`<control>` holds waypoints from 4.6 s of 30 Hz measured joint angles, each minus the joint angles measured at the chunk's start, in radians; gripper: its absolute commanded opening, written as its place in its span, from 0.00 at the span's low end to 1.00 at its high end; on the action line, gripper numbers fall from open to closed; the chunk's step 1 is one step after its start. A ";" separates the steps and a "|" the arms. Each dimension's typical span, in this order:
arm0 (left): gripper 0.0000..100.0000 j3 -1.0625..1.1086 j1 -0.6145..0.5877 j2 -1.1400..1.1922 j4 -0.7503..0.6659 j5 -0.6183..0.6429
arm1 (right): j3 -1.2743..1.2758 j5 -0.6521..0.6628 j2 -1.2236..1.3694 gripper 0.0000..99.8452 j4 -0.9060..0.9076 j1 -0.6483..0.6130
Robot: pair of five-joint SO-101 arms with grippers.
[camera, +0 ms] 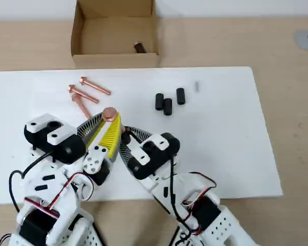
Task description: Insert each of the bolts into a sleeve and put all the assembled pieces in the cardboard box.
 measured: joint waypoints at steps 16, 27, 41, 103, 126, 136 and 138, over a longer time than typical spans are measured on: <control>0.05 0.008 0.003 0.000 0.028 -0.031 | -0.002 0.000 0.000 0.01 0.000 -0.003; 0.07 -0.046 0.038 0.000 0.158 0.120 | 0.000 -0.002 0.000 0.01 -0.092 0.061; 0.13 -0.133 0.080 0.000 0.252 0.121 | 0.003 0.000 0.000 0.01 -0.146 0.063; 0.11 -0.717 -0.605 1.919 -0.031 0.141 | -2.622 -0.026 2.704 0.01 0.160 0.512; 0.10 -0.779 -0.611 1.984 -0.029 0.239 | -2.829 -0.026 2.891 0.01 0.239 0.512; 0.10 -0.779 -0.614 1.985 -0.029 0.261 | -2.829 -0.026 2.894 0.01 0.239 0.512; 0.10 -0.779 -0.614 1.985 -0.029 0.261 | -2.829 -0.026 2.909 0.01 0.239 0.512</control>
